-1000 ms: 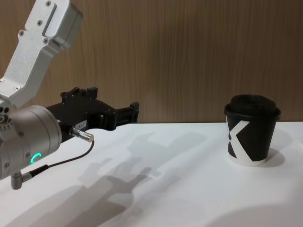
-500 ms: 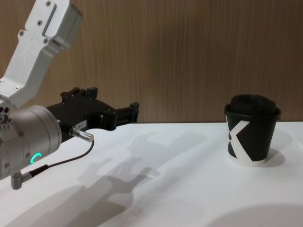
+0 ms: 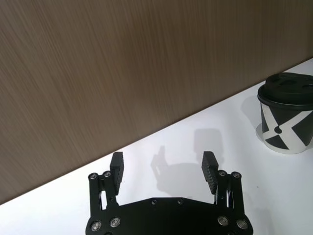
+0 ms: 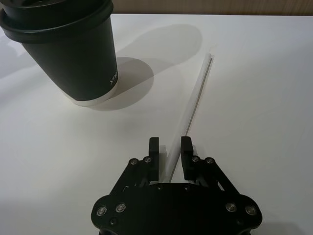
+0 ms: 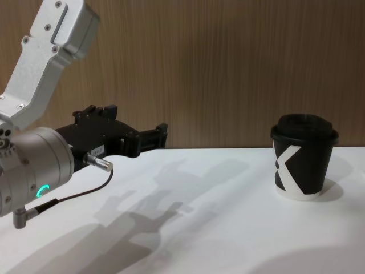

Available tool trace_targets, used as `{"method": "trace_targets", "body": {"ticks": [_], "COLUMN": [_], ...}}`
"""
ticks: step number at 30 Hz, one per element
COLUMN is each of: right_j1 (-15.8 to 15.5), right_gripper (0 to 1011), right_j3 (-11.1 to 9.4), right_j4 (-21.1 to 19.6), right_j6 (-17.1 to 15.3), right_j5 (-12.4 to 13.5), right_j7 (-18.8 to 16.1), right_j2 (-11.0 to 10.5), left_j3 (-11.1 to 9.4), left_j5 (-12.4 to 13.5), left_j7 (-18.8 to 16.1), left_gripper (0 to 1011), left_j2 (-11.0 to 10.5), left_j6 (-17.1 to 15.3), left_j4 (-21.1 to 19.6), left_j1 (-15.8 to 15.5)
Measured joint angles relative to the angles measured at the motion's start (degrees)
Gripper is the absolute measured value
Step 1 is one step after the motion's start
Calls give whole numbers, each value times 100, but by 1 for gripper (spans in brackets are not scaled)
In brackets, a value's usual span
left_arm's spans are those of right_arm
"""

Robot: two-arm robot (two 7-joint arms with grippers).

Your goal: Pick up the straw with one hand, pass it to the other hand, and insert it into the cup.

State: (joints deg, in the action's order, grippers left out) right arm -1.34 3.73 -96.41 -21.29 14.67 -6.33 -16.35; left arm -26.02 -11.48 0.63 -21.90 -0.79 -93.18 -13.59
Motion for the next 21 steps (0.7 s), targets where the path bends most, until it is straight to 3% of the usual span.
{"method": "trace_targets", "body": {"ticks": [21], "right_j1": [0], "right_gripper": [134], "right_j3": [0], "right_j4": [0], "right_j6": [0], "right_j5": [0], "right_j7": [-1], "right_j2": [0], "left_j3": [0], "left_j5": [0], "left_j7": [0], "left_gripper": [1003], "left_j2": [0], "left_j6": [0], "left_j4": [0], "left_j1": [0]}}
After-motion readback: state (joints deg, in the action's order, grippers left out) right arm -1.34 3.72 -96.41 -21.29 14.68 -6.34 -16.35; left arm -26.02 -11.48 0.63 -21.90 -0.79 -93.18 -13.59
